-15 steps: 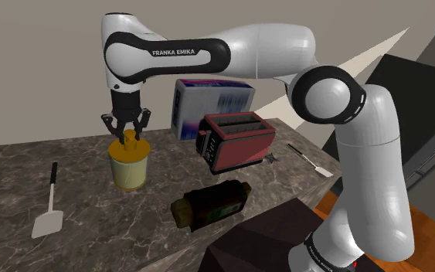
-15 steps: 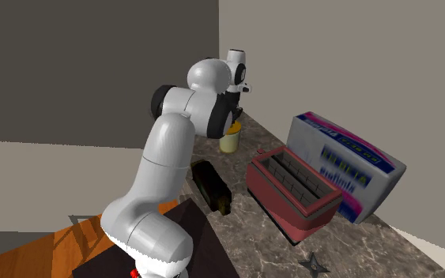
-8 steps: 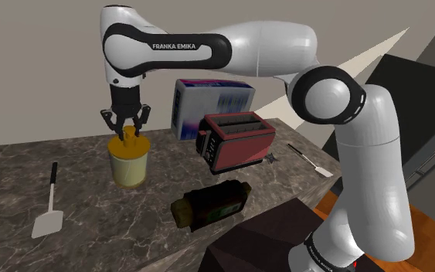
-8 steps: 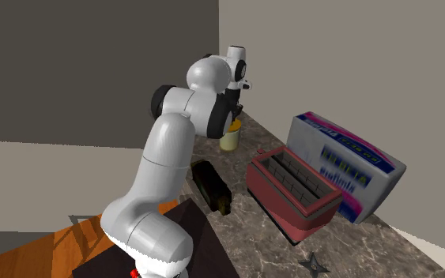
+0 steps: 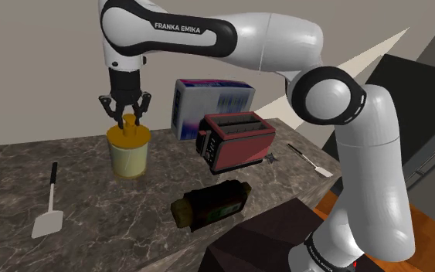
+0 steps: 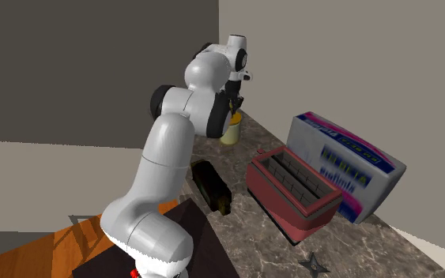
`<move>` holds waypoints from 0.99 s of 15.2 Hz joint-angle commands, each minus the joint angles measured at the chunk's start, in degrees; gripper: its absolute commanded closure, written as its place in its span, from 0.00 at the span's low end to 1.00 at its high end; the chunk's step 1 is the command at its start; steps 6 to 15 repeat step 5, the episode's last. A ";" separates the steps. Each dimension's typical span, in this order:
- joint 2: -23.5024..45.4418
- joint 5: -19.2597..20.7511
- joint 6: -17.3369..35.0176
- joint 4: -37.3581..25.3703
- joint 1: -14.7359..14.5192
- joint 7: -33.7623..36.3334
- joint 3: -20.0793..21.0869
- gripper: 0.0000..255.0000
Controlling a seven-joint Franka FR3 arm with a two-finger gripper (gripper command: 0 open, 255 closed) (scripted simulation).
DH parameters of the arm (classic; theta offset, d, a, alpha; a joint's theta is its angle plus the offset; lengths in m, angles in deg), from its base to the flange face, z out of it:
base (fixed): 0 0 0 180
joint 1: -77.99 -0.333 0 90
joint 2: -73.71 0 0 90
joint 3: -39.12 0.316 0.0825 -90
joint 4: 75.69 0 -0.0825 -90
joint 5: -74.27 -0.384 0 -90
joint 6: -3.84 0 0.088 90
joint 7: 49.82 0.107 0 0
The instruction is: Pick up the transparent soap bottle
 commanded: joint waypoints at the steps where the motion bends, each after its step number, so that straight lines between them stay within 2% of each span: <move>1: 0.01 -0.01 -1.53 -1.57 -0.16 0.02 0.03 1.00; 3: 0.36 0.05 -3.30 -3.71 -0.40 0.02 0.02 1.00; 15: 0.38 0.05 -3.44 -3.87 -0.42 0.02 0.02 1.00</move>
